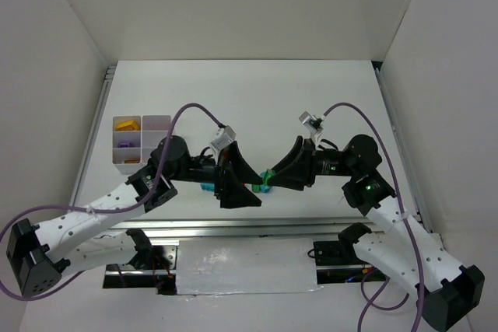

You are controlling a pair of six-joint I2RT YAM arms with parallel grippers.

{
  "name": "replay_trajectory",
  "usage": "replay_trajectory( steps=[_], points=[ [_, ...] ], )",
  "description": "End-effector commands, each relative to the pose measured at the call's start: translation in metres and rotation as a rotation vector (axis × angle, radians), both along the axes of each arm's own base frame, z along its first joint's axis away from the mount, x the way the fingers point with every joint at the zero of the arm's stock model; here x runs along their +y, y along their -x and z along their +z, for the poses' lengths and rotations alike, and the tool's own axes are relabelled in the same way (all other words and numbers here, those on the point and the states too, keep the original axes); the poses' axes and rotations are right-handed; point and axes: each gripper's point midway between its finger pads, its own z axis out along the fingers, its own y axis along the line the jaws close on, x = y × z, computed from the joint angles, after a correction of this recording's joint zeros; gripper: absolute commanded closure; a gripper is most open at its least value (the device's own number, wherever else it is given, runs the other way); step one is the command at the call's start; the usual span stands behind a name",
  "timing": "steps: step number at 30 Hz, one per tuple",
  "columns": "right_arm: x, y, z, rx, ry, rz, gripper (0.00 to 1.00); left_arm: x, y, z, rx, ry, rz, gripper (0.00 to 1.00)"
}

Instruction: Sort the legos into containers by color

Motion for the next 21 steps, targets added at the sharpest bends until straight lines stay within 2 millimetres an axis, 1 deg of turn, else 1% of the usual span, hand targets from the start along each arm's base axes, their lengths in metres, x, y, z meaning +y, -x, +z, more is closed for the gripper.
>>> replay_trajectory(
  steps=[1,5,7,9,11,15,19,21],
  points=[
    [-0.003,0.016,0.019,-0.081,-0.047,0.061,0.95,-0.010,0.001,0.025,-0.103,0.079,-0.018,0.11],
    [-0.001,0.020,0.012,-0.097,-0.023,0.081,0.95,-0.016,-0.008,0.034,-0.098,0.088,0.012,0.16],
    [-0.002,0.019,0.010,-0.098,-0.020,0.074,0.95,-0.018,-0.007,0.037,-0.097,0.095,-0.001,0.17],
    [-0.002,0.018,0.009,-0.095,-0.022,0.062,0.95,-0.019,-0.006,0.040,-0.097,0.103,-0.009,0.21],
    [-0.002,0.020,0.010,-0.101,-0.024,0.074,0.95,-0.020,-0.007,0.039,-0.095,0.102,-0.003,0.22],
    [-0.003,0.024,0.007,-0.116,-0.018,0.096,0.95,-0.020,-0.011,0.039,-0.095,0.095,0.021,0.23],
    [-0.003,0.026,0.002,-0.117,-0.002,0.109,0.95,-0.019,-0.011,0.045,-0.104,0.105,0.023,0.23],
    [-0.003,0.026,0.000,-0.116,0.004,0.115,0.95,-0.020,-0.012,0.044,-0.105,0.098,0.025,0.23]
  ],
)
